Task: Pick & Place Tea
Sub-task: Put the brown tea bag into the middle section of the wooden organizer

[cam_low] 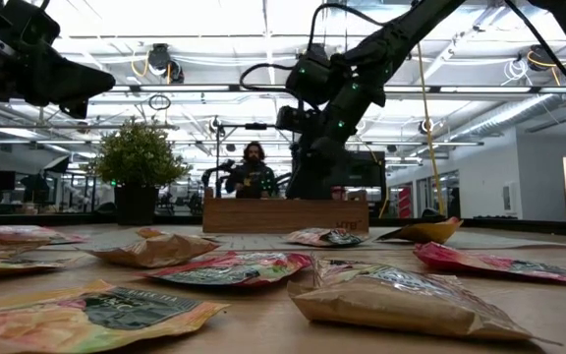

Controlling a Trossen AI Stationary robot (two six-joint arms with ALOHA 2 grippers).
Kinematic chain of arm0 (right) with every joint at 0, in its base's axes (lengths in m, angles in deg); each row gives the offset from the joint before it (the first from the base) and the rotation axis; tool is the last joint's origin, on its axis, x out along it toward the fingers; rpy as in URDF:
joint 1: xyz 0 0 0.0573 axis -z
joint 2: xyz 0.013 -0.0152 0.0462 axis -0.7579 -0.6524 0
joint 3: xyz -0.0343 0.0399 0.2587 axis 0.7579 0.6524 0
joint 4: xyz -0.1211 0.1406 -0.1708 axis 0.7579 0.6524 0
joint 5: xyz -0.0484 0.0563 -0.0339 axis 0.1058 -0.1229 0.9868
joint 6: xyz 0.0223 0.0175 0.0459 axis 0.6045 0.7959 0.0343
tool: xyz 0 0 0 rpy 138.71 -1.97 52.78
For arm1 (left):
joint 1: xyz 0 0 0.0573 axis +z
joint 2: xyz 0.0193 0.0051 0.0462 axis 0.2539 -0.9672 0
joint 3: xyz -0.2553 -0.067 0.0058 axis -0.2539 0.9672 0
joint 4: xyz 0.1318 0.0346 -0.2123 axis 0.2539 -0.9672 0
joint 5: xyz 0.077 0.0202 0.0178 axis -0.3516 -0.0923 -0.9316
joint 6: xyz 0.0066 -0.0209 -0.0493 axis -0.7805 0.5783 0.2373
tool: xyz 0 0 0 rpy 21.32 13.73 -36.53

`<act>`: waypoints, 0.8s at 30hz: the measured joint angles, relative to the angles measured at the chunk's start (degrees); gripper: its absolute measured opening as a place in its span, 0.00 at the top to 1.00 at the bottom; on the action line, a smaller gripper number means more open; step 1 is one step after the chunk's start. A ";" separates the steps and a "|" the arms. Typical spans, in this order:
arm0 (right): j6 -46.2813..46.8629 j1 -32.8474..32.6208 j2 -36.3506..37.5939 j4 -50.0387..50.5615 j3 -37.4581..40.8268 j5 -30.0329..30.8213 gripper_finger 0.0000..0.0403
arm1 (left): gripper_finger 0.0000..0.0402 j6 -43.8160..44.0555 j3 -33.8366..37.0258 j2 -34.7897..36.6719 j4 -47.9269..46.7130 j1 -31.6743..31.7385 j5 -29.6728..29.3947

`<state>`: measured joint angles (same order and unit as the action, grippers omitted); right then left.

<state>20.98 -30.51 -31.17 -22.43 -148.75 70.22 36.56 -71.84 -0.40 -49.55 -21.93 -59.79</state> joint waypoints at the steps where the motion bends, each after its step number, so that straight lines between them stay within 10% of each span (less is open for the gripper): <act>1: -0.71 -0.39 -0.01 0.72 -0.44 0.95 0.98 | 0.92 -0.01 0.00 0.00 -0.01 0.00 0.00; 12: 0.40 -3.82 0.12 16.84 -17.60 5.38 1.00 | 0.92 0.01 0.02 0.00 0.01 0.01 0.00; 24: 3.83 -2.32 -5.52 14.15 -11.93 1.31 1.00 | 0.92 -0.01 0.04 0.00 0.01 -0.01 0.04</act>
<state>24.81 -32.83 -36.69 -8.28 -160.69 71.53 36.56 -71.79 -0.40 -49.55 -21.93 -59.76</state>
